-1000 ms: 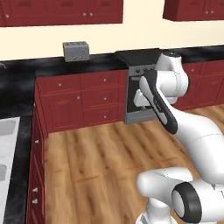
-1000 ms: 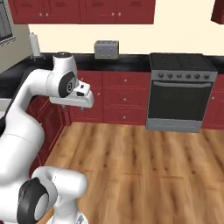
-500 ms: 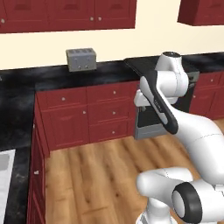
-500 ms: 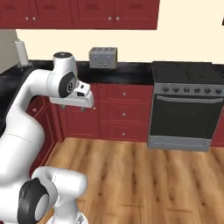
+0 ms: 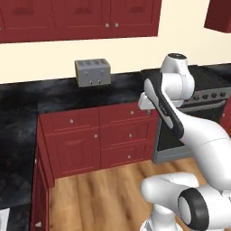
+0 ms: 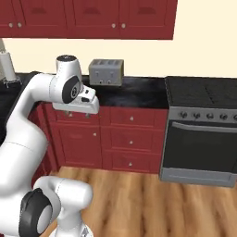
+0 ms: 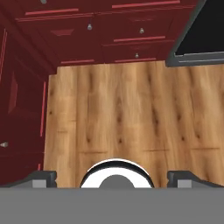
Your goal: Navigate to the toaster.
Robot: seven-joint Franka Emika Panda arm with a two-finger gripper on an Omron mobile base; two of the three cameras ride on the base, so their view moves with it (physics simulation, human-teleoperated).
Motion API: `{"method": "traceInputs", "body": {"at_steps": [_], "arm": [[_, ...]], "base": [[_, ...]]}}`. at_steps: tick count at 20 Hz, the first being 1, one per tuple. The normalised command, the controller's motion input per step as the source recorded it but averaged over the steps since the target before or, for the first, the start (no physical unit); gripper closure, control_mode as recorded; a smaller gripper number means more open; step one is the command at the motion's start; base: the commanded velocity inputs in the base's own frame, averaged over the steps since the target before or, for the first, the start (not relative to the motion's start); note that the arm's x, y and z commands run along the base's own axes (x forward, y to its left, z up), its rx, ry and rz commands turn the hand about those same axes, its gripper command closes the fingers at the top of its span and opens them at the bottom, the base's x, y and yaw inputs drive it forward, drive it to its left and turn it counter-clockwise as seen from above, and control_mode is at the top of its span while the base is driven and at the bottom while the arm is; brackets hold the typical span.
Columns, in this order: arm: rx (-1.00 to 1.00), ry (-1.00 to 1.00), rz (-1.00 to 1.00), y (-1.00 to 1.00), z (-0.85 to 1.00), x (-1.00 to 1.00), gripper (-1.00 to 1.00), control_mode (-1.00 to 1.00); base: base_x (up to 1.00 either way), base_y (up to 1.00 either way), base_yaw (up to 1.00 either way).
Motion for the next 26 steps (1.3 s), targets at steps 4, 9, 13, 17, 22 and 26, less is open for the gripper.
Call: {"method": "traceInputs", "body": {"at_steps": [4, 9, 13, 17, 22, 26], "arm": [[0.00, 0.00, 0.00, 0.00, 0.00, 0.00, -1.00, 1.00], [0.00, 0.00, 0.00, 0.00, 0.00, 0.00, -1.00, 1.00], [0.00, 0.00, 0.00, 0.00, 0.00, 0.00, -1.00, 1.00], [0.00, 0.00, 0.00, 0.00, 0.00, 0.00, -1.00, 1.00], [0.00, 0.00, 0.00, 0.00, 0.00, 0.00, -1.00, 1.00], [0.00, 0.00, 0.00, 0.00, 0.00, 0.00, -1.00, 1.00]], "base": [[1.00, 0.07, 0.07], [1.00, 0.18, 0.06], [1.00, 0.46, 0.06], [1.00, 0.25, 0.16], [0.75, 0.23, 0.11], [0.76, 0.09, 0.02]]}}
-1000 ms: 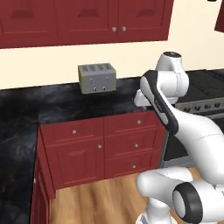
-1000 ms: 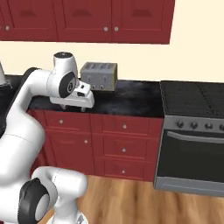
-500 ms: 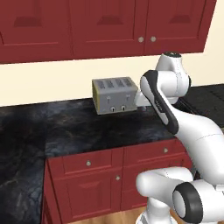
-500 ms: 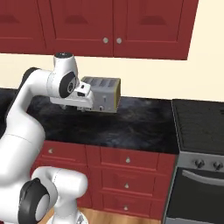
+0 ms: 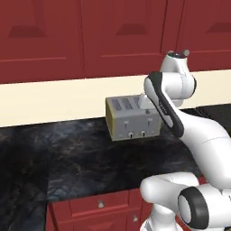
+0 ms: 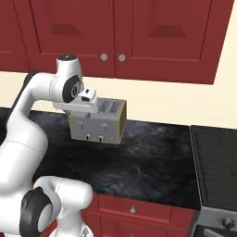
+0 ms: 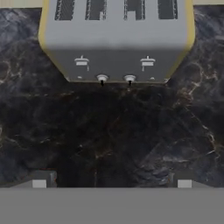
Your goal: Navigate to the toaster.
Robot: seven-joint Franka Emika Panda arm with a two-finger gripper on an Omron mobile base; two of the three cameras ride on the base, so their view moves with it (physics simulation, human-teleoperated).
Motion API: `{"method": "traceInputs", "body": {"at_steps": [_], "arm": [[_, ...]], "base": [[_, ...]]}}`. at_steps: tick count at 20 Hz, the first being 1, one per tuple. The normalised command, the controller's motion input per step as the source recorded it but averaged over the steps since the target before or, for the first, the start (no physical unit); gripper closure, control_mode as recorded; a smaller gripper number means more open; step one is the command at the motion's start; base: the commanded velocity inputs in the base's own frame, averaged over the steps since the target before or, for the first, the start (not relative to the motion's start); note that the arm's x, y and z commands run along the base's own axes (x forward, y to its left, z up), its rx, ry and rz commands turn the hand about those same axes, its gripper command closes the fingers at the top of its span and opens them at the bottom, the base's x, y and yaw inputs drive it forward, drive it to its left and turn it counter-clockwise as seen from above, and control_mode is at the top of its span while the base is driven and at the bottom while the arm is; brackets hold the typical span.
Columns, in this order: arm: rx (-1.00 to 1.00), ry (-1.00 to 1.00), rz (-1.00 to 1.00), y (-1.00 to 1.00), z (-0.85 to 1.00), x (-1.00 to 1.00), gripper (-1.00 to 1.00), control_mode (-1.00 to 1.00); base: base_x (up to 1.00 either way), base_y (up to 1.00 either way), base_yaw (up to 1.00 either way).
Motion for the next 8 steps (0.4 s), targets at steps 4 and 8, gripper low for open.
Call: {"method": "traceInputs", "body": {"at_steps": [4, 8], "arm": [[0.00, 0.00, 0.00, 0.00, 0.00, 0.00, -1.00, 1.00], [0.00, 0.00, 0.00, 0.00, 0.00, 0.00, -1.00, 1.00]], "base": [[0.47, 0.06, 0.00], [0.00, 0.00, 0.00]]}}
